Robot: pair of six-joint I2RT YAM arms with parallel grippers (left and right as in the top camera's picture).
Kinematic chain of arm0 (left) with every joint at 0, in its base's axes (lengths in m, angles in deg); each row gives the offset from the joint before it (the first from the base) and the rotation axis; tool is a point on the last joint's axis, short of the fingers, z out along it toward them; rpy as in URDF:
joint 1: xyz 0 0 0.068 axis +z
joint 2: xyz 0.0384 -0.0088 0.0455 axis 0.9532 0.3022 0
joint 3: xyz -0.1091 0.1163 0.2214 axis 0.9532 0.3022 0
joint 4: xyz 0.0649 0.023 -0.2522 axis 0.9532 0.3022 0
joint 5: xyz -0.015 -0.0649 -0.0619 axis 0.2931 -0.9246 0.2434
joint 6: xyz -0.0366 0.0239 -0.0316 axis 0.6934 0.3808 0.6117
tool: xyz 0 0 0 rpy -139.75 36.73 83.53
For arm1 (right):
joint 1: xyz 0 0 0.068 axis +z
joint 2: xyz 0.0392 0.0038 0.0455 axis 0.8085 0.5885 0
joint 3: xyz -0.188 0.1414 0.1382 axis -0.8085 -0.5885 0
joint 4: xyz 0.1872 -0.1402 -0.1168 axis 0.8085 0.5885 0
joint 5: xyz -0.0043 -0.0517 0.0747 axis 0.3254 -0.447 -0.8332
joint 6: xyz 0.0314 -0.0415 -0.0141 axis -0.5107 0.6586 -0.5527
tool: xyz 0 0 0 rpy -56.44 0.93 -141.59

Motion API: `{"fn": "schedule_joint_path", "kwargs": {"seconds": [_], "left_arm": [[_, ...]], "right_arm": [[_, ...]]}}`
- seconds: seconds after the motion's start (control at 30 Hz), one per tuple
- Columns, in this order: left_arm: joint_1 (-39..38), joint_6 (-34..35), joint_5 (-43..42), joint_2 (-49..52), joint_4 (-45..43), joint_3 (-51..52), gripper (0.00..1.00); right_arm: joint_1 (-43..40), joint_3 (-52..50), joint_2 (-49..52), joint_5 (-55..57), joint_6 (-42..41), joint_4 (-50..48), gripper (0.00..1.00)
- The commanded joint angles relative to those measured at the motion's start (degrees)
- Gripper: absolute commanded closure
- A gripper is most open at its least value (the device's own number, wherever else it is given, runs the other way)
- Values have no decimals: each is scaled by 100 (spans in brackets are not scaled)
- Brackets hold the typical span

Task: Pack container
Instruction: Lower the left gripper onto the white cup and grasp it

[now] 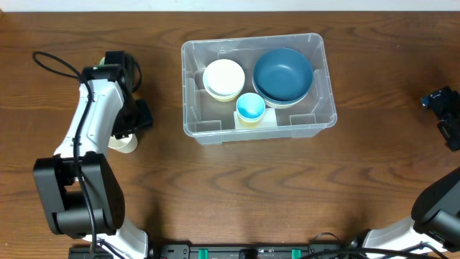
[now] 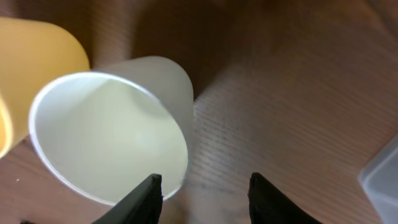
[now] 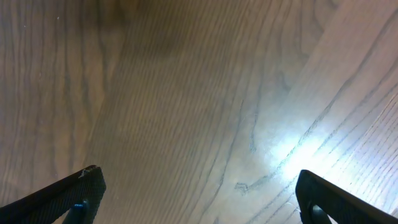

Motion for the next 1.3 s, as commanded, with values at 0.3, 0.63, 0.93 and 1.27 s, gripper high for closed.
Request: {"fn": "schedule_joint_path", "kwargs": {"seconds": [0.3, 0.63, 0.93, 1.27], "left_arm": [[116, -181, 111, 44, -168, 87, 60], [116, -184, 173, 46, -177, 94, 67], [116, -184, 173, 46, -531, 404, 71], [114, -157, 166, 46, -678, 511, 94]], "right_arm": [[-9, -9, 15, 66, -81, 2, 1], [-9, -9, 15, 66, -81, 2, 1], [-9, -9, 15, 66, -81, 2, 1], [-9, -9, 15, 66, -81, 2, 1]]}}
